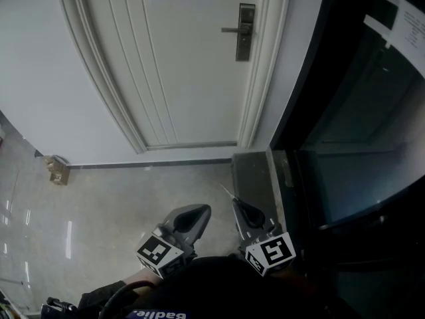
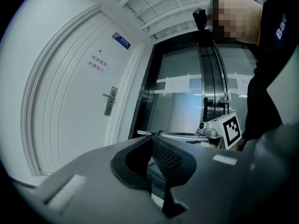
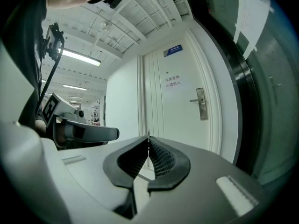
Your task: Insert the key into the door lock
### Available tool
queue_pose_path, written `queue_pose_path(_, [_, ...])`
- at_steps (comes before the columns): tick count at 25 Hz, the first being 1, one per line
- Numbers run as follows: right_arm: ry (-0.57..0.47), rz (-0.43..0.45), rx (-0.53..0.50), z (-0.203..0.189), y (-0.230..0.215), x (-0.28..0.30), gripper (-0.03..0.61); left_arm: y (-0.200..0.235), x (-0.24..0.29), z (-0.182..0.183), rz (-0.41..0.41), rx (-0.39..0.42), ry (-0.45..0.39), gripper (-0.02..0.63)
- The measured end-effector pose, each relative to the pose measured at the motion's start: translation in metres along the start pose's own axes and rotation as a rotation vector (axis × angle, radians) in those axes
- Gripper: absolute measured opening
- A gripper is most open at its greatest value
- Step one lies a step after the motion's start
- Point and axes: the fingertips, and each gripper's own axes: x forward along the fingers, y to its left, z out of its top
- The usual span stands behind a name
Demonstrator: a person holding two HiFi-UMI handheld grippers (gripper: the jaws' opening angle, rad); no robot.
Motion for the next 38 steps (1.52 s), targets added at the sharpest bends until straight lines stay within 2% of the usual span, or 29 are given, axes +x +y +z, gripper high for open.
queue_pose_path(4, [0.003, 0.023, 0.01, -0.007, -0.028, -0.007, 0.012, -0.013, 0.026, -0.008, 0.024, -0.012, 0.011, 0.02])
queue_pose_path(8, [0.011, 0.038, 0.037, -0.018, -0.065, 0.005, 0.012, -0.003, 0.058, -0.015, 0.056, -0.022, 0.03, 0.02])
queue_pose_path(14, [0.013, 0.044, 0.041, -0.018, -0.067, 0.001, 0.012, -0.003, 0.056, -0.011, 0.081, -0.016, 0.016, 0.02])
queue_pose_path(20, [0.012, 0.033, 0.022, -0.015, -0.074, 0.021, 0.012, 0.015, 0.066, -0.006, 0.061, -0.009, 0.005, 0.02])
queue_pose_path(25, [0.018, -0.003, 0.021, -0.007, -0.084, 0.062, 0.012, 0.06, 0.079, 0.004, 0.029, -0.004, -0.01, 0.02])
queue_pose_path(33, [0.008, -0.069, 0.0, 0.015, -0.088, 0.148, 0.012, 0.146, 0.087, 0.046, -0.036, 0.014, -0.026, 0.02])
queue_pose_path(38, [0.018, -0.124, -0.01, 0.03, -0.092, 0.198, 0.012, 0.202, 0.088, 0.057, -0.069, -0.002, -0.025, 0.02])
